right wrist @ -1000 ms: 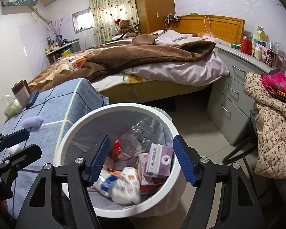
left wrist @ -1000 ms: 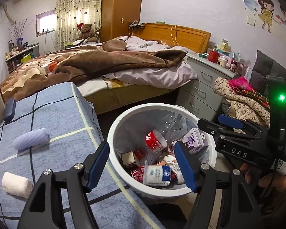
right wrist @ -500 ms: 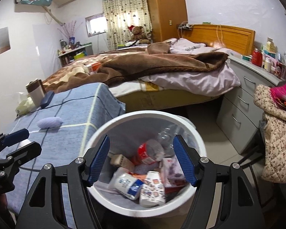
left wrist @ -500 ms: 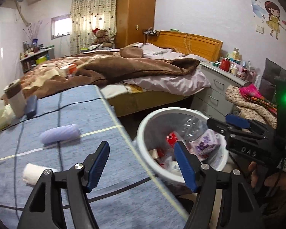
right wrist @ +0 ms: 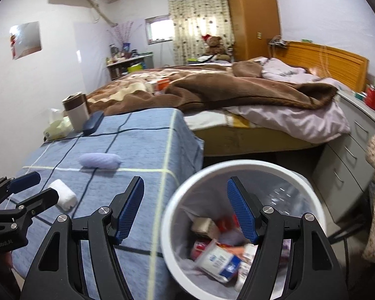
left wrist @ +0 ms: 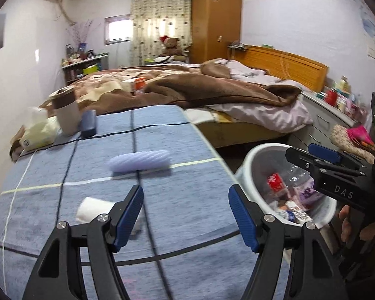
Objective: Collect trash
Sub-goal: 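Grasp the white towel roll with the left tool while the right tool grasps the foam sleeve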
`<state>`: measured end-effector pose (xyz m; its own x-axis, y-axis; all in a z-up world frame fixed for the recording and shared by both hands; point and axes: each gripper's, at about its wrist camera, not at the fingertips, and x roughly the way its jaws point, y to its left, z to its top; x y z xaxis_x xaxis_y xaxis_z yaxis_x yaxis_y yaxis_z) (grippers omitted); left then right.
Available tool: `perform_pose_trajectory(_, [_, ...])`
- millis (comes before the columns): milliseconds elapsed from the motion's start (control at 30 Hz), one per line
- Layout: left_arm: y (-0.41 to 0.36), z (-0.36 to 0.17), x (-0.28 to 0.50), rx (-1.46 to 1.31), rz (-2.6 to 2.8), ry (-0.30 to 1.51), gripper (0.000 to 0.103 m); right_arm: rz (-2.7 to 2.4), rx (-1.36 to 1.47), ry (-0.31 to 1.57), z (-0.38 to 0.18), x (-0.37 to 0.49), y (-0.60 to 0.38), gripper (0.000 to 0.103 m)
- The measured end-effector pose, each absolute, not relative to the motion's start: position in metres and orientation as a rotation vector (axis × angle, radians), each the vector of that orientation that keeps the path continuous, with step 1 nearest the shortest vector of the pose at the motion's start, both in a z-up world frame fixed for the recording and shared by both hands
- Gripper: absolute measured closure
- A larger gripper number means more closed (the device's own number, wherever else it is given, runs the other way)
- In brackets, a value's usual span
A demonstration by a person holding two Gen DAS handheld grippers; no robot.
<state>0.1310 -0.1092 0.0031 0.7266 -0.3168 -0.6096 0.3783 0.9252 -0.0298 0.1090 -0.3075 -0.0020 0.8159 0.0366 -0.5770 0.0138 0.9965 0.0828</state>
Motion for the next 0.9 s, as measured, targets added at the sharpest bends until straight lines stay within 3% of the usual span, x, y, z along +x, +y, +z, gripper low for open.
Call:
perform_pose_trajectory(367, [-0.055, -0.029, 0.156, 0.036, -0.232, 0.753, 0.029, 0.172, -0.001, 0.642, -0.009, 0.154, -0.265, 0.033])
perform_pose_trajectory(900, [-0.039, -0.07, 0.201, -0.05, -0.096, 0.876, 0.022, 0.42, -0.08, 0.752, -0.038, 0.225, -0.22, 0.033])
